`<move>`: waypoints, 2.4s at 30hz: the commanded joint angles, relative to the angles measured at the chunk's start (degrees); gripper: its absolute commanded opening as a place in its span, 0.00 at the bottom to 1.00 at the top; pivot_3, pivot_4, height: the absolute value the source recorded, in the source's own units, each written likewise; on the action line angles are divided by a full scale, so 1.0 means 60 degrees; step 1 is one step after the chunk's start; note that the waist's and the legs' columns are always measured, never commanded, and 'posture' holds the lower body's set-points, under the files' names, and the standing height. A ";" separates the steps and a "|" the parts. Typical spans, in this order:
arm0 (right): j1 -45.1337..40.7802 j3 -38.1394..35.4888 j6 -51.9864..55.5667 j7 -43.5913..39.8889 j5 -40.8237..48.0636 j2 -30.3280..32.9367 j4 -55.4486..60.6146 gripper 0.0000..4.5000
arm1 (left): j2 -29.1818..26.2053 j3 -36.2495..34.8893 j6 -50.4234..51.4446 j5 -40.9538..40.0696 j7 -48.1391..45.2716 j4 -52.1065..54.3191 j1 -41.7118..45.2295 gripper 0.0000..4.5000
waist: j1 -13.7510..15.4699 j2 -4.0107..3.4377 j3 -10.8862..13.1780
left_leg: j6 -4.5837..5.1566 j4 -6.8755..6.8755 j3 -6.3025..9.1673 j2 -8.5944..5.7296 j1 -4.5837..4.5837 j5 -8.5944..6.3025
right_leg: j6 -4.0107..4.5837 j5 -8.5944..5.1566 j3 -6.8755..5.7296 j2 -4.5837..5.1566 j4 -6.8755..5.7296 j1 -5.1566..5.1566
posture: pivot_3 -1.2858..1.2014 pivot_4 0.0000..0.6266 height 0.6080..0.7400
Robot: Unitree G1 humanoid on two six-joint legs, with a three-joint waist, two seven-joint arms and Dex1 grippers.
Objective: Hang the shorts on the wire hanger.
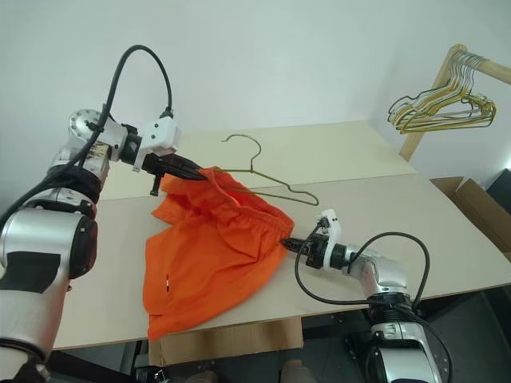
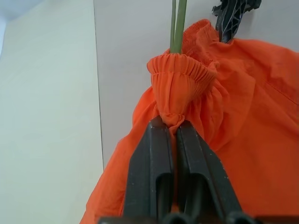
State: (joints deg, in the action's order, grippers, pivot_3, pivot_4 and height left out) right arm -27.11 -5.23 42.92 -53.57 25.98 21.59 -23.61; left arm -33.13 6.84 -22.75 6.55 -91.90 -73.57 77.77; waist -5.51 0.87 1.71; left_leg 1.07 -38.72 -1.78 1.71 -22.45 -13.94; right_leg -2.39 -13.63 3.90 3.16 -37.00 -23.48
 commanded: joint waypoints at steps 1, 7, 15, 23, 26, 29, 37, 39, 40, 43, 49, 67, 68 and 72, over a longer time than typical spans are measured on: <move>-0.0547 -0.0475 -0.0093 -0.0005 0.0101 0.0520 -0.0393 0.02 | -0.0339 0.0042 0.0064 -0.0528 -0.0100 0.0379 0.0303 0.00 | -0.0001 0.0000 0.0000 | 0.0000 0.0000 0.0000 0.0001 0.0000 0.0000 | 0.0000 0.0000 0.0000 -0.0001 0.0000 -0.0001 | 0.51 0.00 1.00; -0.1034 -0.0519 -0.0249 -0.0491 0.0044 0.1412 -0.0995 0.02 | -0.0823 0.1313 0.0002 -0.1252 -0.0100 0.0710 0.0228 0.00 | 0.0016 0.0000 0.0001 | 0.0002 0.0001 0.0002 0.0001 -0.0003 -0.0001 | -0.0001 0.0000 0.0000 0.0000 0.0002 -0.0001 | 0.51 0.00 1.00; -0.1374 -0.0273 -0.0528 -0.0856 -0.0247 0.1849 -0.1699 0.02 | -0.1272 0.2315 -0.0153 -0.2059 -0.0100 0.0934 0.0059 0.00 | -0.0004 0.0000 0.0001 | 0.0004 0.0001 0.0001 0.0003 0.0000 -0.0002 | -0.0001 -0.0001 0.0002 -0.0004 0.0001 -0.0002 | 0.51 0.00 1.00; -0.1529 -0.0135 -0.0682 -0.1132 -0.0365 0.1948 -0.1791 0.02 | -0.1359 0.2240 -0.0629 -0.1070 -0.0073 0.0559 0.0053 0.00 | 0.0029 0.0000 0.0001 | 0.0005 -0.0002 -0.0001 0.0001 -0.0004 -0.0003 | 0.0000 -0.0001 0.0002 -0.0002 0.0003 -0.0002 | 0.51 0.00 1.00; -0.1551 0.0003 -0.0757 -0.1374 -0.0439 0.2095 -0.1613 0.02 | -0.1328 0.2155 -0.0742 -0.0618 0.0367 0.0493 0.0019 0.00 | 0.0037 0.0000 0.0001 | 0.0005 -0.0002 -0.0001 0.0000 -0.0004 -0.0003 | -0.0001 -0.0001 0.0002 -0.0002 0.0003 -0.0002 | 0.52 0.00 1.00; -0.1499 0.0239 -0.0945 -0.1712 -0.0597 0.2346 -0.1352 0.02 | -0.1290 0.2126 -0.0870 -0.0171 0.0980 0.0437 -0.0046 0.00 | 0.0051 0.0000 0.0001 | 0.0005 -0.0003 -0.0001 0.0000 -0.0004 -0.0003 | -0.0001 -0.0001 0.0002 -0.0001 0.0002 -0.0002 | 0.52 0.00 1.00; -0.1923 0.1010 -0.1210 -0.2911 -0.0840 0.3527 0.0697 0.02 | -0.1029 0.1663 -0.1115 -0.0104 0.0906 0.0486 -0.0251 0.00 | 0.0175 -0.0001 0.0002 | 0.0004 -0.0025 -0.0006 0.0000 -0.0088 -0.0002 | 0.0001 0.0001 0.0005 0.0001 -0.0023 -0.0102 | 0.51 0.00 1.00; -0.2335 0.1171 -0.1364 -0.3108 -0.0924 0.3712 0.1049 0.02 | -0.0882 0.1447 -0.1013 -0.0212 0.0888 0.0539 -0.0271 0.00 | 0.0210 -0.0001 0.0002 | 0.0005 -0.0033 -0.0007 0.0002 -0.0114 -0.0002 | 0.0004 0.0004 0.0005 -0.0002 -0.0029 -0.0129 | 0.51 0.00 1.00; -0.2512 0.1302 -0.1561 -0.3205 -0.1054 0.3802 0.1187 0.02 | -0.0813 0.1345 -0.0979 -0.0232 0.0935 0.0554 -0.0287 0.00 | 0.0224 -0.0001 0.0002 | 0.0005 -0.0032 -0.0008 0.0001 -0.0117 -0.0002 | 0.0004 0.0004 0.0005 -0.0001 -0.0028 -0.0133 | 0.51 0.00 1.00; -0.2865 0.1972 -0.2412 -0.3516 -0.1766 0.4062 0.1566 0.02 | -0.0639 0.1134 -0.0912 -0.0083 0.1493 0.0564 -0.0350 0.00 | 0.0274 -0.0001 0.0002 | 0.0005 -0.0029 -0.0009 0.0002 -0.0118 -0.0002 | 0.0004 0.0003 0.0004 -0.0003 -0.0023 -0.0134 | 0.51 0.00 1.00; -0.3217 0.2195 -0.3312 -0.3436 -0.2154 0.3790 0.1726 0.02 | -0.0573 0.1003 -0.0985 0.0138 0.1876 0.0676 -0.0634 0.00 | 0.0303 -0.0001 0.0002 | 0.0005 -0.0030 -0.0012 0.0001 -0.0124 -0.0002 | 0.0005 0.0004 0.0000 0.0002 -0.0018 -0.0133 | 0.51 0.00 1.00; -0.3128 0.2330 -0.6296 -0.2569 -0.3189 0.3130 0.1968 0.02 | -0.0215 0.0459 -0.0982 -0.0011 0.2256 0.0915 -0.1143 0.00 | 0.0491 -0.0001 0.0002 | 0.0005 -0.0029 -0.0016 0.0001 -0.0120 -0.0002 | 0.0008 0.0006 0.0000 0.0000 -0.0016 -0.0131 | 0.51 0.00 1.00; -0.3137 0.2333 -0.6467 -0.2559 -0.3234 0.3146 0.1978 0.02 | -0.0184 0.0440 -0.1002 -0.0044 0.2258 0.0922 -0.1183 0.00 | 0.0493 -0.0001 0.0002 | 0.0005 -0.0029 -0.0016 0.0001 -0.0120 -0.0002 | 0.0009 0.0006 0.0000 0.0001 -0.0016 -0.0131 | 0.51 0.00 1.00; -0.3139 0.2583 -0.7241 -0.2555 -0.3756 0.3328 0.1788 0.02 | -0.0088 0.0270 -0.1108 -0.0244 0.2138 0.1004 -0.1295 0.00 | 0.0495 -0.0001 0.0002 | 0.0005 -0.0030 -0.0016 0.0001 -0.0119 -0.0002 | 0.0009 0.0007 0.0000 0.0001 -0.0017 -0.0129 | 0.51 0.00 1.00</move>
State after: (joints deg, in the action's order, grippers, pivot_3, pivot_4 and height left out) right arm -44.47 10.73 2.71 -69.21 4.41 40.57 -13.28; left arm -33.66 10.01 -28.57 6.65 -79.34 -69.52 69.25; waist -2.54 0.86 1.72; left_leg 1.10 -38.90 -1.88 1.72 -23.17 -13.95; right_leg -2.33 -13.59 3.90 3.16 -37.10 -24.26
